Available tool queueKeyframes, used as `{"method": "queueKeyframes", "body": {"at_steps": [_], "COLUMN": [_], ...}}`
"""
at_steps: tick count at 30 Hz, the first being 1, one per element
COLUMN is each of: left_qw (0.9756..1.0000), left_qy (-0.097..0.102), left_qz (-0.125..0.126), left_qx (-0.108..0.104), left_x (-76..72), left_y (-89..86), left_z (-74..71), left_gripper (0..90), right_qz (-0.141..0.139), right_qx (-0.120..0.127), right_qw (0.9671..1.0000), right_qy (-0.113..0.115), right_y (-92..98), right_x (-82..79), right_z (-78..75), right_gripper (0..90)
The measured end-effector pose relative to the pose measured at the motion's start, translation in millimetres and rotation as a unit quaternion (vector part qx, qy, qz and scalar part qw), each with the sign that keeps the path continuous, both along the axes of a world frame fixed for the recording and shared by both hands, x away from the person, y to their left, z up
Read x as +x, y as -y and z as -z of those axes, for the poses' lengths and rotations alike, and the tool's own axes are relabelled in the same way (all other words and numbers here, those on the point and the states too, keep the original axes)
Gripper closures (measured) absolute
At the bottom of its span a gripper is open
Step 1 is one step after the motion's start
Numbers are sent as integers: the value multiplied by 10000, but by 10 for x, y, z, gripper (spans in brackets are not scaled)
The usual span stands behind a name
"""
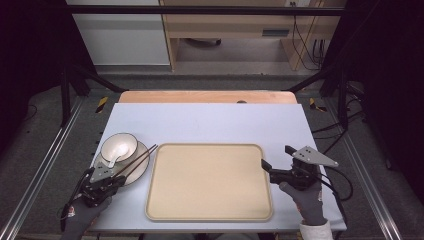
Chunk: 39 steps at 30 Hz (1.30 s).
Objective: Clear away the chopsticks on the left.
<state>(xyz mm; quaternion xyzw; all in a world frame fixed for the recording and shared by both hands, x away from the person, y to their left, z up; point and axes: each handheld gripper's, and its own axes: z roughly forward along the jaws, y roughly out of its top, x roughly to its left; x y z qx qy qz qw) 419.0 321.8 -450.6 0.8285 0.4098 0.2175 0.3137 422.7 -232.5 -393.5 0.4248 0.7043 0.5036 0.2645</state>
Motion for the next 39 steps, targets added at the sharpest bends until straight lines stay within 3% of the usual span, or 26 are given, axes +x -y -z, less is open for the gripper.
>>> {"method": "queueKeyframes", "body": {"at_steps": [18, 22, 26, 32, 33, 36, 39], "left_qw": [9996, 9990, 9967, 9942, 9924, 9904, 9897], "left_qy": [150, 209, 352, 505, 597, 626, 652], "left_qz": [-99, -189, -424, -639, -740, -848, -928], "left_qx": [-204, -360, -599, -706, -775, -894, -877], "left_x": [-82, -110, -157, -211, -231, -266, -291], "left_y": [122, 174, 265, 397, 448, 508, 557], "left_z": [-134, -168, -206, -207, -211, -216, -207], "left_gripper": [846, 846, 846, 846, 846, 846, 846], "right_qz": [31, 38, 56, 92, 86, 100, 123], "right_qx": [16, 18, 14, 48, 22, 25, 5], "right_qw": [10000, 10000, 10000, 9999, 9999, 9999, 9999], "right_qy": [25, 21, 53, 61, 85, 88, 75], "right_y": [23, 22, 26, 34, 39, 42, 39], "right_x": [-9, -9, -9, -21, -19, -21, -25], "right_z": [-19, -20, -22, -37, -37, -41, -39], "right_gripper": [44, 41, 38, 35, 34, 34, 35]}}
